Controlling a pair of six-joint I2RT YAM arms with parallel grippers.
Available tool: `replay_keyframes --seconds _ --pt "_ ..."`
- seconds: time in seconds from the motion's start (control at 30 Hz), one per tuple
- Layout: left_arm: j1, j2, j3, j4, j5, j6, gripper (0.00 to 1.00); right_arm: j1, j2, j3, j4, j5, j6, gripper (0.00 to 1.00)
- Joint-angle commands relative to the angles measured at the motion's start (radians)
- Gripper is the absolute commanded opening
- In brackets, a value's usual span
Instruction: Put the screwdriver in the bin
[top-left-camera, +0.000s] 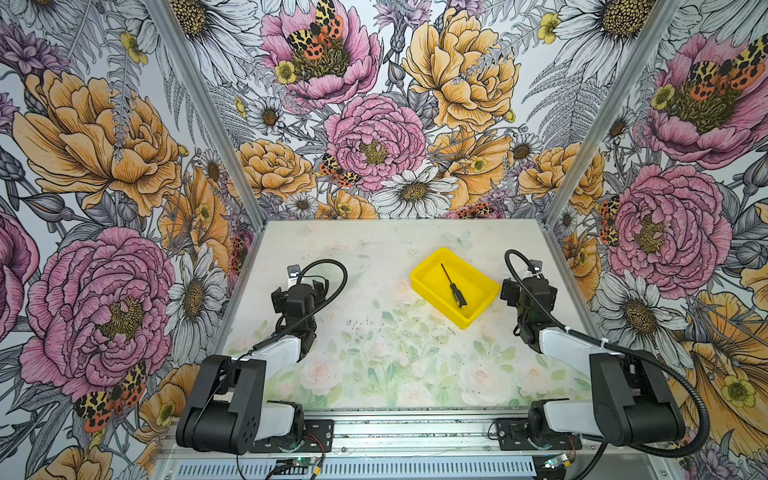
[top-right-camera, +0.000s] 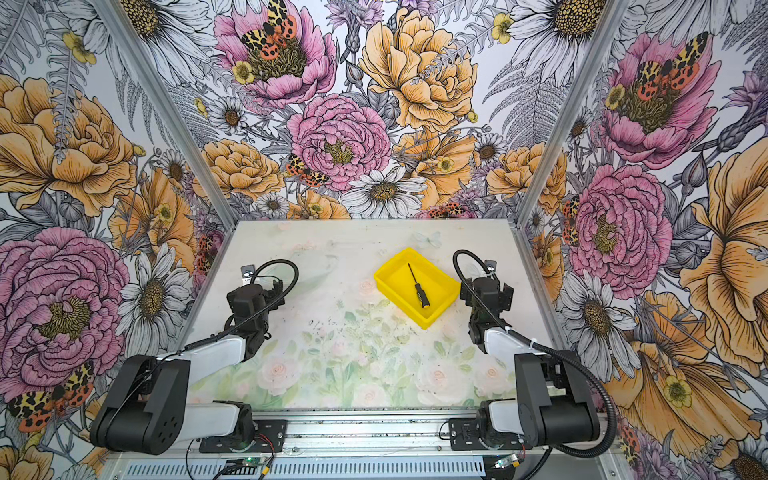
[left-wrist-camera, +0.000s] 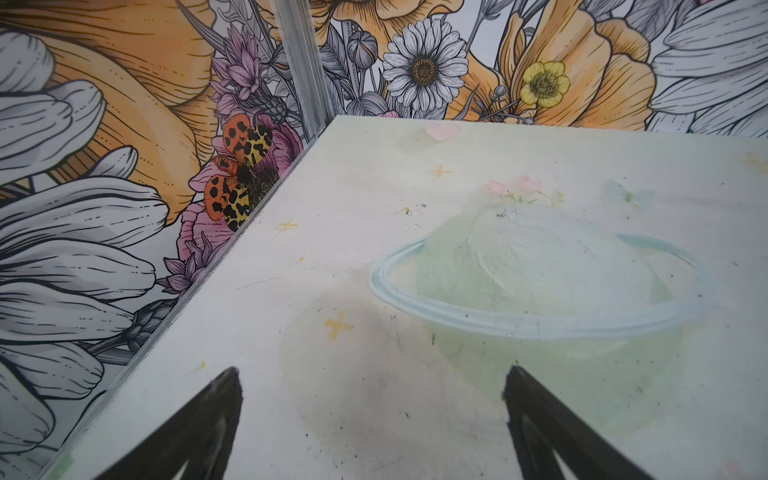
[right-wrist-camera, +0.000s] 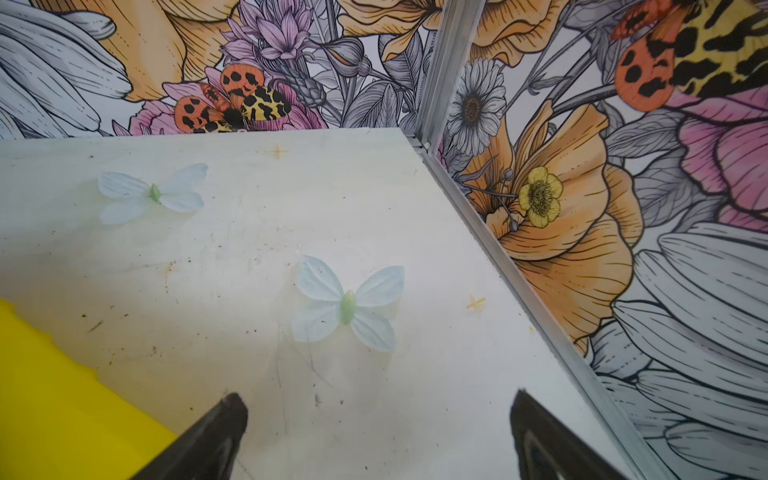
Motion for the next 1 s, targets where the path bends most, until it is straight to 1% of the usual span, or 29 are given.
replay_keyframes --seconds 0.0,0.13,0.2,0.33,0.37,0.4,0.43,0.47,0.5,0.9,0.97 --pt "0.035 0.011 -0.028 0.215 0.092 0.012 0.99 -0.029 0.043 -0.023 0.202 -0.077 0.01 0.99" --pt "0.082 0.05 -0.038 0.289 0.174 0.003 0.99 -0.038 0.095 -0.059 0.304 -0.097 0.018 1.0" --pt "0.103 0.092 -0.046 0.345 0.211 -0.006 0.99 -0.041 0.11 -0.073 0.346 -0.115 0.016 0.99" --pt "0.114 0.188 -0.051 0.439 0.253 -0.001 0.99 -0.04 0.171 -0.088 0.431 -0.13 0.002 1.0" --pt "0.114 0.22 -0.052 0.485 0.295 0.007 0.99 -0.036 0.167 -0.085 0.417 -0.126 0.003 0.99" --pt "0.114 0.227 -0.046 0.476 0.3 0.01 0.99 -0.036 0.168 -0.086 0.419 -0.127 0.003 1.0" --pt "0.118 0.212 -0.028 0.41 0.291 0.004 0.99 -0.036 0.169 -0.085 0.422 -0.125 -0.001 0.99" --pt "0.118 0.21 -0.014 0.386 0.278 -0.002 0.99 -0.036 0.169 -0.083 0.415 -0.123 0.003 1.0" --pt "0.114 0.222 -0.018 0.421 0.277 -0.001 0.99 -0.035 0.17 -0.084 0.419 -0.124 0.0 1.0" --pt "0.101 0.223 -0.013 0.41 0.267 0.012 0.99 -0.034 0.167 -0.088 0.422 -0.124 0.001 1.0" --pt "0.115 0.22 -0.01 0.398 0.299 0.006 0.99 -0.034 0.167 -0.087 0.421 -0.123 -0.001 1.0"
